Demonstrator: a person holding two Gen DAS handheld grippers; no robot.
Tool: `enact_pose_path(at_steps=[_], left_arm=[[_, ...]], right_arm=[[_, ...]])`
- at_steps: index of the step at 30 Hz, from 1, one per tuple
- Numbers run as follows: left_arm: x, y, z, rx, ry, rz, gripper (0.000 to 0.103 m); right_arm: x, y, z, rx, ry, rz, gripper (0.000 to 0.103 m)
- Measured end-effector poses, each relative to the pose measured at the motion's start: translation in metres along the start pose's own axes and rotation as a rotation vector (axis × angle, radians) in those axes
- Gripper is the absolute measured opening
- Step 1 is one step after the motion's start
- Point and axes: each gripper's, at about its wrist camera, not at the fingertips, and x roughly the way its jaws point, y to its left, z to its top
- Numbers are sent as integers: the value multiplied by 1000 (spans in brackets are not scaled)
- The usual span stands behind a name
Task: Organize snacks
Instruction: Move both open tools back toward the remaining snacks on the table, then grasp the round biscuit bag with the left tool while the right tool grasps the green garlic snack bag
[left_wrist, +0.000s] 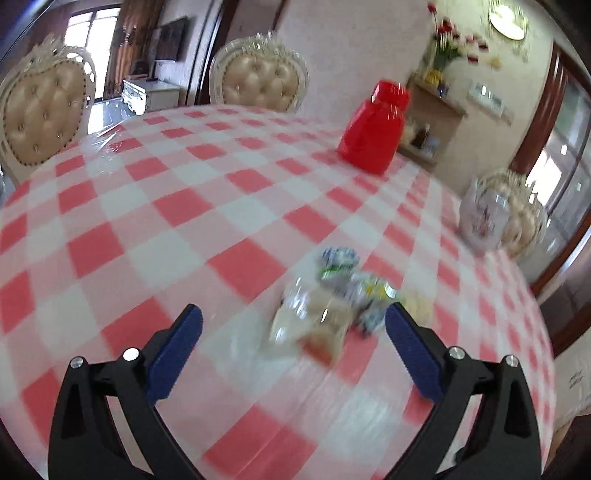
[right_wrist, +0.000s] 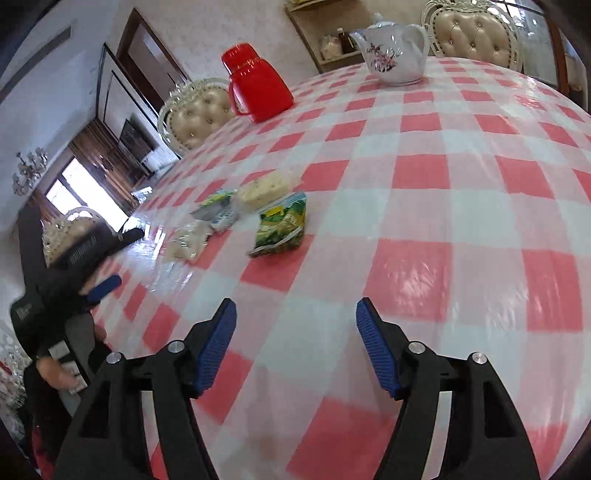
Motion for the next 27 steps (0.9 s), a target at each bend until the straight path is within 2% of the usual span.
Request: enact_pose_path(at_steps=[3, 5, 7, 10, 12, 13, 15, 16, 18, 24, 27], left_arm=[[4, 2, 2, 35, -22, -3, 99], [3, 8, 4, 43, -32, 28, 99], [3, 12, 6, 39, -25, 28, 99], [10, 15, 9, 41, 0, 38, 99], [16, 13, 8, 57, 40, 18, 99], [19, 11, 7, 68, 56, 10, 99], [21, 4, 3, 96, 75, 0, 99], [22, 1, 2, 113, 79, -2, 99], [22, -4, -2, 139, 80, -2, 99], [23, -5, -7, 153, 90, -5, 99], [25, -6, -9, 162, 98, -3, 99]], right_arm=[[18, 8, 20, -53, -17, -30, 76], [32, 18, 33, -85, -21, -53, 77], [52, 32, 47, -120, 2, -82, 78], [79, 57, 58, -234, 47, -209, 78], [91, 64, 61, -311, 75, -299, 77], [96, 64, 62, -331, 87, -317, 74], [94, 54, 64, -311, 88, -286, 71], [91, 50, 64, -309, 81, -294, 58], [82, 42, 64, -288, 76, -287, 44], [44, 25, 64, -224, -13, -242, 41], [23, 15, 62, -166, -51, -178, 42]])
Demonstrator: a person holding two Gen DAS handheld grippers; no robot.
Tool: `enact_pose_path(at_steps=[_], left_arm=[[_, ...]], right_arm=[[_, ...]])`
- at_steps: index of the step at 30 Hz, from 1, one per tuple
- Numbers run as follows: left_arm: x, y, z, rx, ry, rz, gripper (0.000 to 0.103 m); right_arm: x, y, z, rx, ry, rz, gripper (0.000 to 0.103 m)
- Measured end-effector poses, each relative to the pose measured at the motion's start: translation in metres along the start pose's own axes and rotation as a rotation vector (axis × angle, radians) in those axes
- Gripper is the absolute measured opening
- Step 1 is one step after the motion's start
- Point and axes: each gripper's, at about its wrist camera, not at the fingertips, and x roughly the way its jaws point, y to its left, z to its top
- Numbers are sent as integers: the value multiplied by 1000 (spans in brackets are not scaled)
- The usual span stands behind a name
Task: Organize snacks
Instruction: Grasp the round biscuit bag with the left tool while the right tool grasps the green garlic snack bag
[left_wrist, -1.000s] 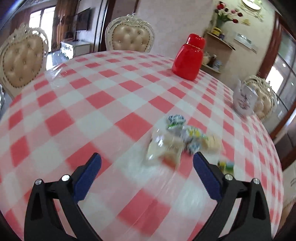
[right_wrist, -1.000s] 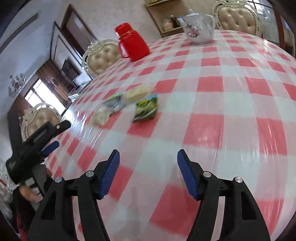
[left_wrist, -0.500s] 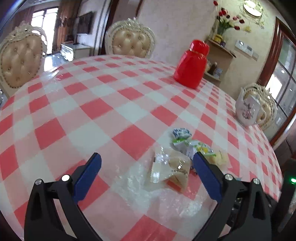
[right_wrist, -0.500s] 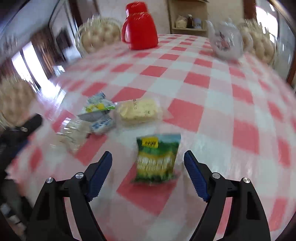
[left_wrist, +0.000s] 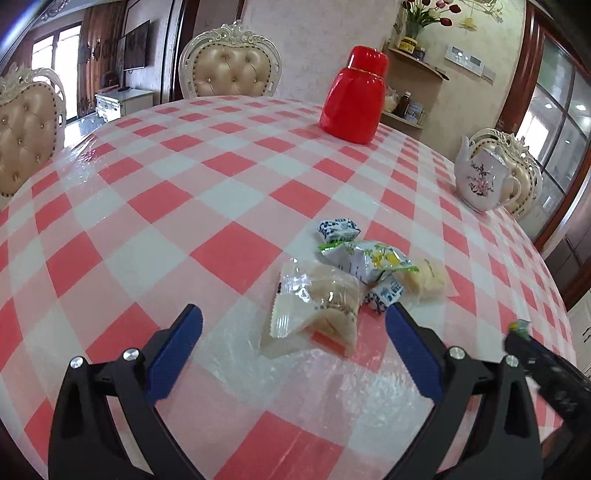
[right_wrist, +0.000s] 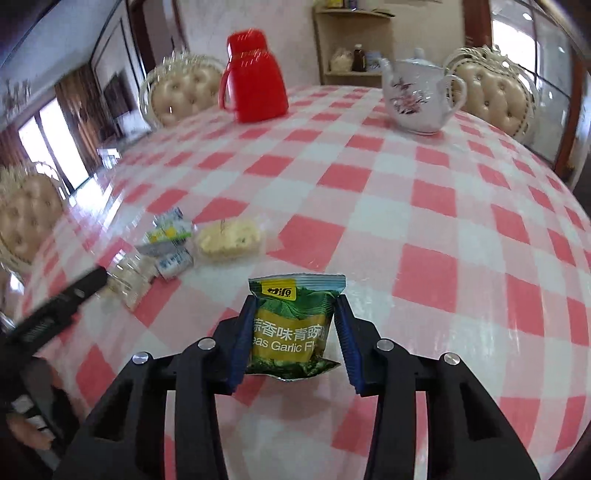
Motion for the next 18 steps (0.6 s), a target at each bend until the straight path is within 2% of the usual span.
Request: enact_pose_path(at_steps=[4, 6, 10, 15, 18], left_arm=[[0, -6, -2, 52, 15, -18, 99], [1, -12, -3, 151, 57, -34, 99], [3, -21, -12, 325, 75, -1, 99], [22, -28, -1, 324, 116, -41, 99], [35, -33, 5, 373, 123, -6, 99]], right_arm=[[-17, -14, -10, 75, -24, 60, 42], [-25, -19, -14, 95, -37, 72, 42], [-39, -28, -12, 127, -74, 75, 42], [-49, -35, -8, 163, -94, 116, 42], [-50, -32, -8, 165, -87, 139, 42]])
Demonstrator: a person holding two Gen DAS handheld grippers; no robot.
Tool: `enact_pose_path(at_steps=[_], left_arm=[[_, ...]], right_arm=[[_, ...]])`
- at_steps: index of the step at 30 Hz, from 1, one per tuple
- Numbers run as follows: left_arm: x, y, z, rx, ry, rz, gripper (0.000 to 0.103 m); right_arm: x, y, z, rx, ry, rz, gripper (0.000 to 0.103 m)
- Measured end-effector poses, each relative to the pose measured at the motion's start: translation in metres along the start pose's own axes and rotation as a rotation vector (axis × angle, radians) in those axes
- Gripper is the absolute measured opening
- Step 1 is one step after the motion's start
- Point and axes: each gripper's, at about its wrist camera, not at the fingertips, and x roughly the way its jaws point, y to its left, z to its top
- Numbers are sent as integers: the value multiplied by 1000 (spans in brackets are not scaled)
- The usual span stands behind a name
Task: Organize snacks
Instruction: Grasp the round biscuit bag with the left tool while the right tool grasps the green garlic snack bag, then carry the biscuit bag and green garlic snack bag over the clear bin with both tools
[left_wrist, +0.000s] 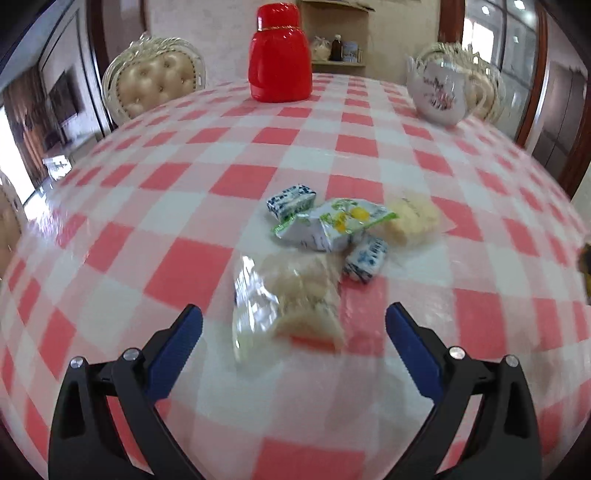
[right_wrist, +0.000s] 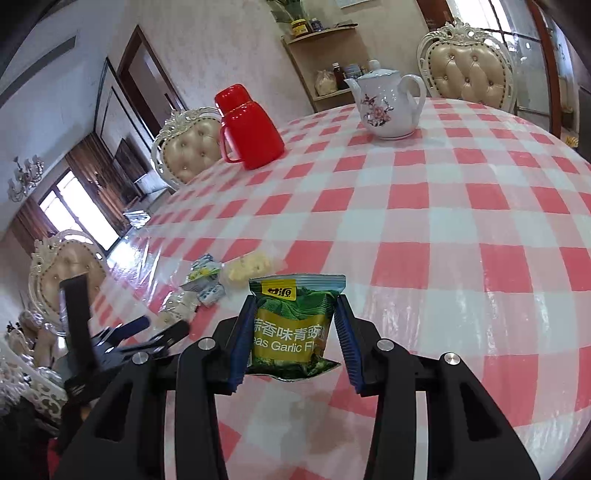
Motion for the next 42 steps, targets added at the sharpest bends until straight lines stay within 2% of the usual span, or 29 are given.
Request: enact_pose_path(at_steps=[4, 6, 7, 8, 10, 15, 19, 23, 27, 31, 36, 42], left_arm=[[16, 5, 10, -27, 47, -30, 98], [17, 1, 8, -2, 56, -17, 85], [13, -2, 6, 9, 36, -19, 71], [10, -2, 5, 8, 20, -20, 51], [5, 1, 2, -12, 1, -12, 47], [-15, 3, -5, -30, -67, 12, 46], [-30, -10, -7, -76, -94, -51, 46], [-49, -41, -20, -100, -127, -101, 47], [-61, -68, -34, -74, -130, -146, 48], [-75, -76, -48, -84, -147, -165, 48], [-84, -70, -70, -139, -132, -198, 48], [-106, -73, -84, -116, -188, -172, 48]], right_arm=[[0, 8, -2, -26, 2, 11, 42], [0, 10, -3, -32, 0, 2, 42], [1, 9, -3, -32, 1, -3, 42], [2, 9, -3, -30, 4, -9, 42], [5, 8, -4, -33, 10, -17, 42], [12, 12, -9, -58, 25, -41, 42], [19, 9, -11, -61, 34, -69, 42], [26, 3, -12, -49, 36, -101, 42], [34, -4, -15, -37, 41, -140, 42], [40, -11, -21, 20, 59, -114, 42], [21, -13, -36, 83, 51, -62, 42], [-11, -7, -64, 79, 14, -74, 42]])
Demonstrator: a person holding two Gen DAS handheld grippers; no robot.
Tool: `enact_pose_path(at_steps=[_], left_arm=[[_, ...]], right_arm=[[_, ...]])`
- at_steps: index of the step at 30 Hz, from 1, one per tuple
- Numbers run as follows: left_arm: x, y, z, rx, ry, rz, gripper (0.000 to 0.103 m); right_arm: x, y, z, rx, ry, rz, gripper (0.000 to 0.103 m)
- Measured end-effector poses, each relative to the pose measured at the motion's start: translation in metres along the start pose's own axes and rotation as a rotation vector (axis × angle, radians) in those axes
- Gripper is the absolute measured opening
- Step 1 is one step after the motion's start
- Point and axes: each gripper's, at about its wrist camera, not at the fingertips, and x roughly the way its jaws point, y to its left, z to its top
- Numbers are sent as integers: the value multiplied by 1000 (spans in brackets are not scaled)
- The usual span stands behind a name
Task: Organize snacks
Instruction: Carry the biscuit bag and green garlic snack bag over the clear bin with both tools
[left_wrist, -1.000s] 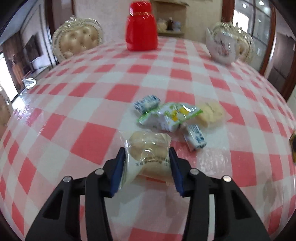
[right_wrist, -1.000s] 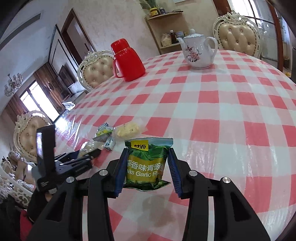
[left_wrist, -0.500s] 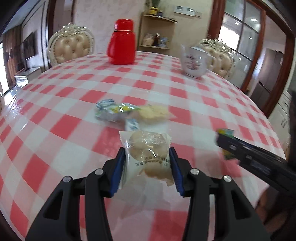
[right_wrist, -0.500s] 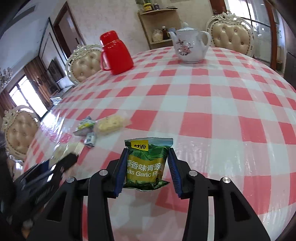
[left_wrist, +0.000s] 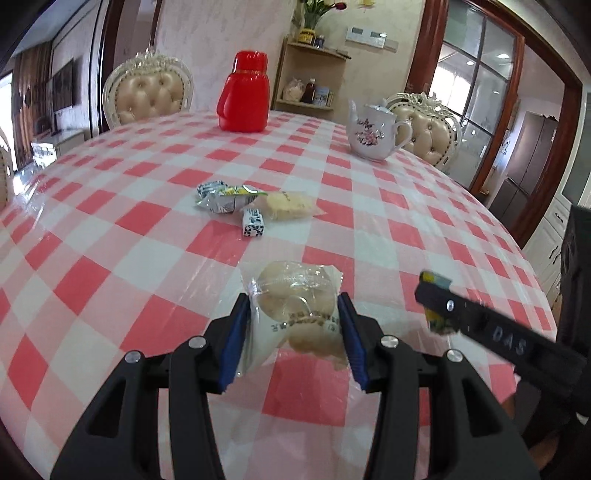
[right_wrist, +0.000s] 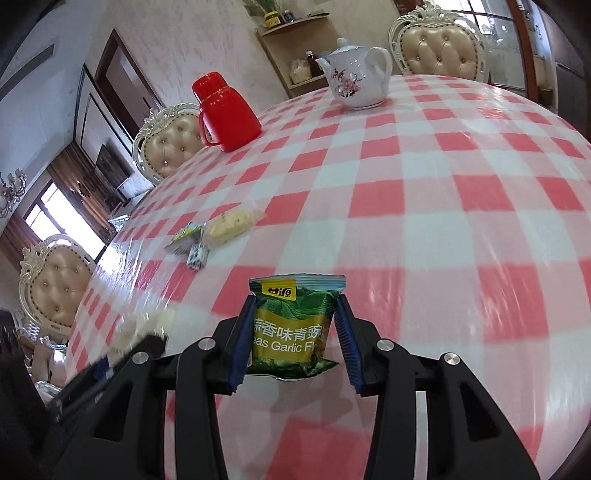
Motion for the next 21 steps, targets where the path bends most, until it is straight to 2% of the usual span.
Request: enact_pose_path(at_steps=[4, 9, 21], left_arm=[[-12, -2, -10, 1, -13, -6, 48], [-23, 6, -22, -38, -24, -9, 48], [-72, 15, -56, -105, -81, -31, 48]], right_arm=[[-13, 1, -15, 0, -14, -1, 42], [-31, 0, -31, 21, -40, 38, 42], [-61, 20, -74, -21, -37, 86, 42]])
